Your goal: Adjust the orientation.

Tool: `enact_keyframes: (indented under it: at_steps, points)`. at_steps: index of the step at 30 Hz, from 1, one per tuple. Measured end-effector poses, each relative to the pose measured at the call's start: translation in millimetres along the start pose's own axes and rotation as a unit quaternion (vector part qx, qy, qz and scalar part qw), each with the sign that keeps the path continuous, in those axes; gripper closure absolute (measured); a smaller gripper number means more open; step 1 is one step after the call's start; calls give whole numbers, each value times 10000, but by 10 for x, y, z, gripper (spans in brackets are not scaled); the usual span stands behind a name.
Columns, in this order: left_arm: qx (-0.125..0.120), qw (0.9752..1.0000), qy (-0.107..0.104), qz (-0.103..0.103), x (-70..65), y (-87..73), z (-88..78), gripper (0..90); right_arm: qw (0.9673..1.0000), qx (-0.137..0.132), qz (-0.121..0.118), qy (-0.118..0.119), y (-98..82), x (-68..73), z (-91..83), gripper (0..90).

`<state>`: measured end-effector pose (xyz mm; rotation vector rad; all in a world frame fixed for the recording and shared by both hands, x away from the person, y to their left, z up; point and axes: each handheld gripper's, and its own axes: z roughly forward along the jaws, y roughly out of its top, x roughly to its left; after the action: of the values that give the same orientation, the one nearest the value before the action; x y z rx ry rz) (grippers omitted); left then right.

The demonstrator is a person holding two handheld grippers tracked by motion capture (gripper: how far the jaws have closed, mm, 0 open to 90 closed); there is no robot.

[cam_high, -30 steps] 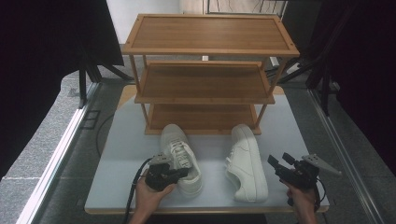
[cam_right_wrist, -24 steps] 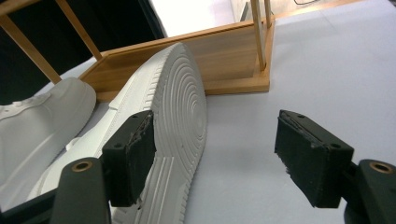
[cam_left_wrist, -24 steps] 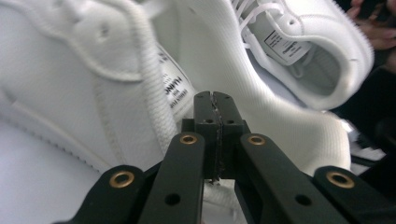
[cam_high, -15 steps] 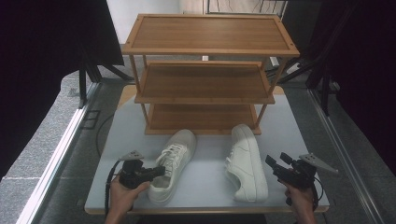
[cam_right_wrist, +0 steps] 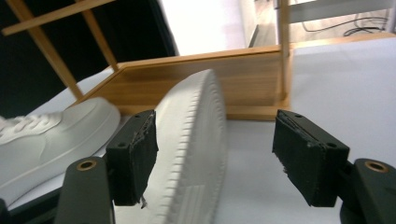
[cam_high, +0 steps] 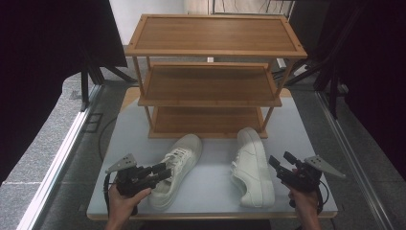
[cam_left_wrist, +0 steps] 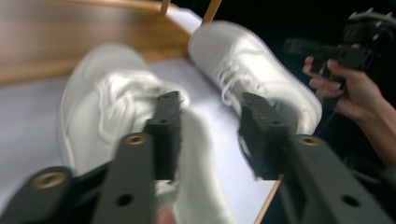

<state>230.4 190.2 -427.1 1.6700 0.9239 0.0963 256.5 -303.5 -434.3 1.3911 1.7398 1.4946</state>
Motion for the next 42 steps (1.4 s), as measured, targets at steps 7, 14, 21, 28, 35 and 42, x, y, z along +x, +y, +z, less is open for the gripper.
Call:
enact_keyframes:
  at_steps: [7, 14, 21, 28, 35, 42]
  points:
    - [-101, 9999, 81, -33, -18, 24, 19, 431, 9990, 33, -411, 170, 21, 210, 10, 416]
    - [-159, 9991, -6, -391, 93, 29, 92, 401, 9954, 317, -686, 584, 9, 338, -51, 554]
    - [-385, 9975, -260, -526, 112, 68, 153, 399, 9887, 552, -1023, 941, -17, 579, -31, 783]
    - [-320, 9980, -175, -522, 71, 81, 188, 399, 9795, 941, -1321, 1191, -144, 791, 51, 885]
    - [-193, 9979, -104, -608, 112, 38, 219, 404, 9715, 1283, -1553, 1247, -224, 953, 86, 894]
    - [-228, 9972, -102, -709, 132, 32, 190, 409, 9590, 1752, -2035, 909, -363, 1066, 131, 895]
